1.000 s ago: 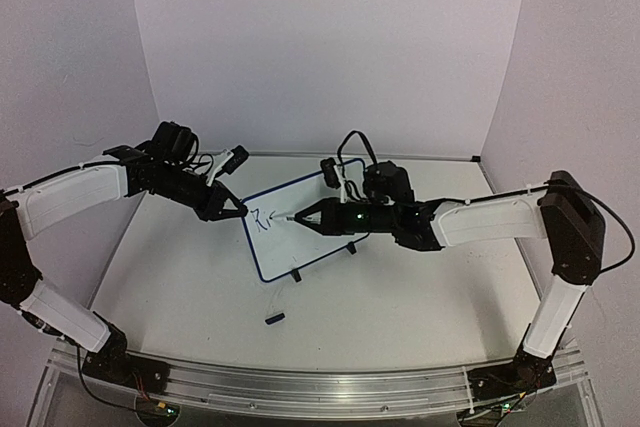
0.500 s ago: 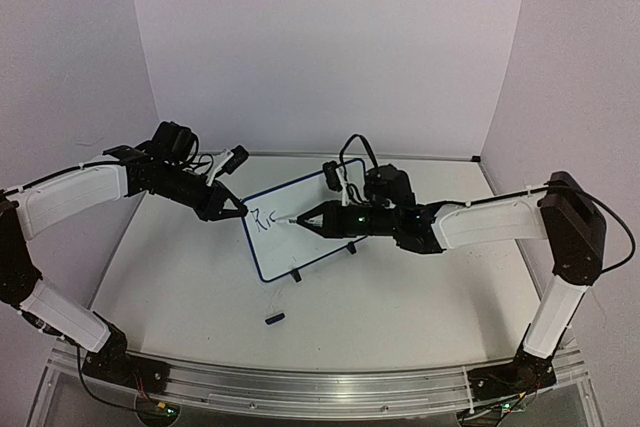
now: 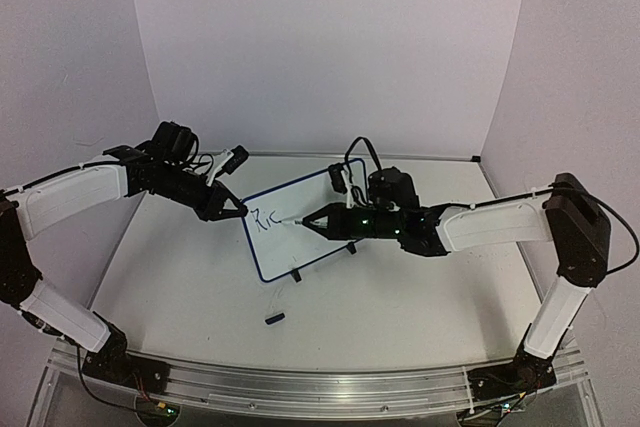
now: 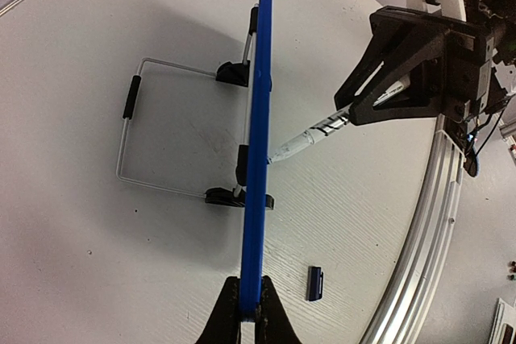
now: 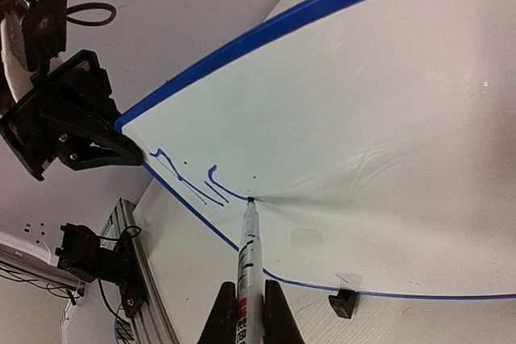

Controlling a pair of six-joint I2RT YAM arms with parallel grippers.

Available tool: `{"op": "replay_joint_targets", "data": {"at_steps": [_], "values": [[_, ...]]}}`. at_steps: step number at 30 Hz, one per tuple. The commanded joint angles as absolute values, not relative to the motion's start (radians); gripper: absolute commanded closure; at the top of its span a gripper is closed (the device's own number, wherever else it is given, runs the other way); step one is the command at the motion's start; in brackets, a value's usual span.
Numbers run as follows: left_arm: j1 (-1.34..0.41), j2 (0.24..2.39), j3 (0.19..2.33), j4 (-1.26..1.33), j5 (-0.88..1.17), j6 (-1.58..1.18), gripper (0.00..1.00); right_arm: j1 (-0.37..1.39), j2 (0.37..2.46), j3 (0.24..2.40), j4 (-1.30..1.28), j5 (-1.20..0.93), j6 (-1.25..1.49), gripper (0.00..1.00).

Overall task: Write a sentence on the whiteboard
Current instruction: Write with the whiteboard marker on the whiteboard.

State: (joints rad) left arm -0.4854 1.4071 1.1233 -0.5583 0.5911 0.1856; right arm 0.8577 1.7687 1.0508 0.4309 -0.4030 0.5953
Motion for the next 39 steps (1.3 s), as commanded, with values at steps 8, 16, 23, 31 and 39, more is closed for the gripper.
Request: {"op": "replay_joint_targets", "data": {"at_steps": [8,16,23,31,39], "values": [[-0.494,1.389,1.129,-0.576,0.602,0.192,1.0,0.85,1.77,1.066,0.42,-0.431,0.593,1.0],[-0.494,1.39,1.129,-0.577,0.6,0.192,1.0,0.857,1.812,1.112,0.42,-0.47,0.592,1.0],[-0.494,1.39,1.129,-0.578,0.6,0.192,1.0,0.868,1.824,1.141,0.425,-0.487,0.588,1.0],[-0.494,1.391,1.129,-0.576,0.601,0.192,1.0,0.868,1.761,1.104,0.464,-0.516,0.608,1.0],[-0.495,1.397,1.13,-0.575,0.606,0.192,1.0,0.849,1.675,1.018,0.459,-0.441,0.607,1.0]]}}
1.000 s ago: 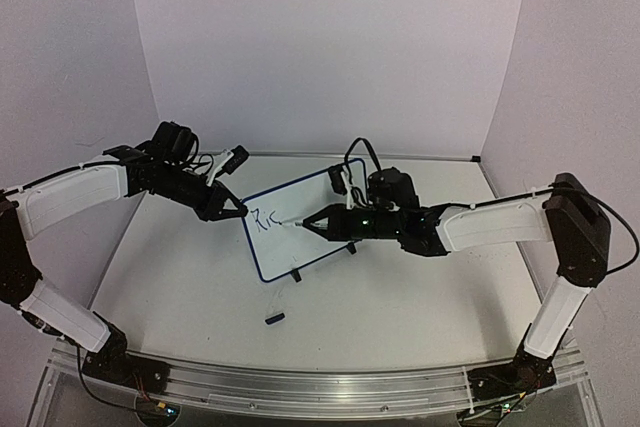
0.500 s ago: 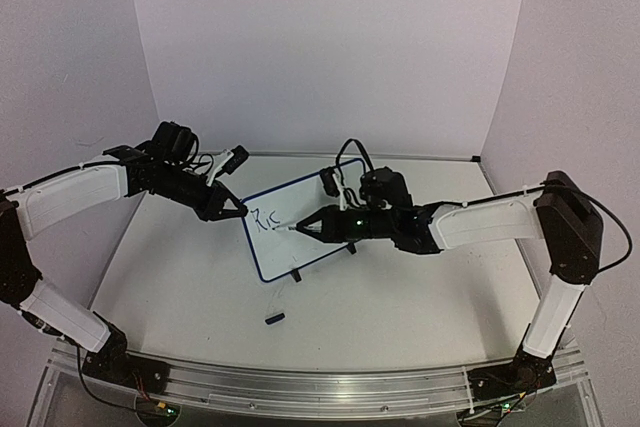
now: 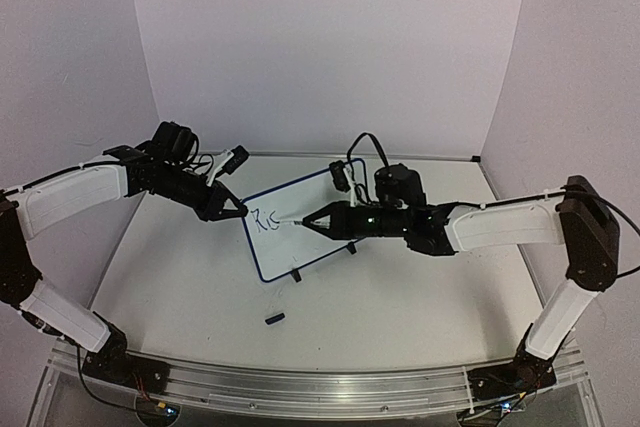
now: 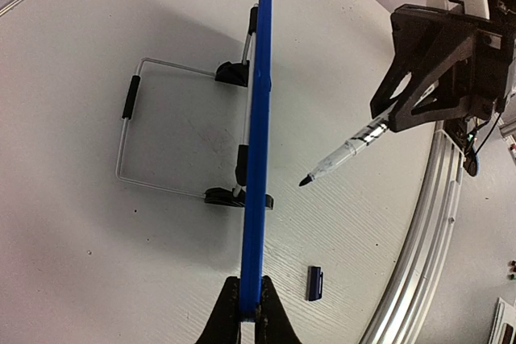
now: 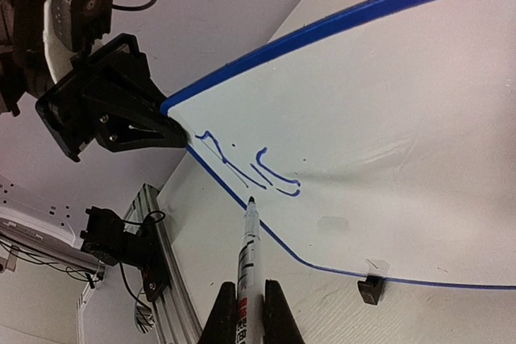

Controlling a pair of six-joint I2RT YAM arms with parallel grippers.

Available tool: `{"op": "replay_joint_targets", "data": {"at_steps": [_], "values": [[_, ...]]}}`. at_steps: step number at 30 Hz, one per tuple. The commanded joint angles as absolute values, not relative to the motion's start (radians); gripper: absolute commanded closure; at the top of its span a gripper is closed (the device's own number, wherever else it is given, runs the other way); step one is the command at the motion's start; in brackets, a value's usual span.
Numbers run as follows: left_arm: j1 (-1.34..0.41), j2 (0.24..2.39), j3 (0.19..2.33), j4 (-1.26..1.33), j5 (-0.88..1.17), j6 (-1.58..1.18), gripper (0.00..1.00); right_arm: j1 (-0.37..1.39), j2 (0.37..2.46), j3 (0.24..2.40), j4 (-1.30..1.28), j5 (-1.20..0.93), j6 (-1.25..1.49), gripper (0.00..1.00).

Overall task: Write a sentence on the whiteboard
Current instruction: Write with the whiteboard marker on the whiteboard.

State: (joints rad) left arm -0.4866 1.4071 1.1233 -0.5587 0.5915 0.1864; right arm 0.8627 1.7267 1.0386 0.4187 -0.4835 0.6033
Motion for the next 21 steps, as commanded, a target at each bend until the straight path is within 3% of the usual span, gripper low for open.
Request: {"op": "replay_joint_targets", "data": {"at_steps": [1,21], "values": [[-0.495,1.397,1.129,-0.576,0.606,0.192,1.0,0.847,1.676,1.017,0.459,-0.436,0.607,1.0],[-0.497,1.396,1.129,-0.578,0.601,0.193,1.0,0.827,1.753,1.079,0.459,-0.435,0.608,1.0]]}}
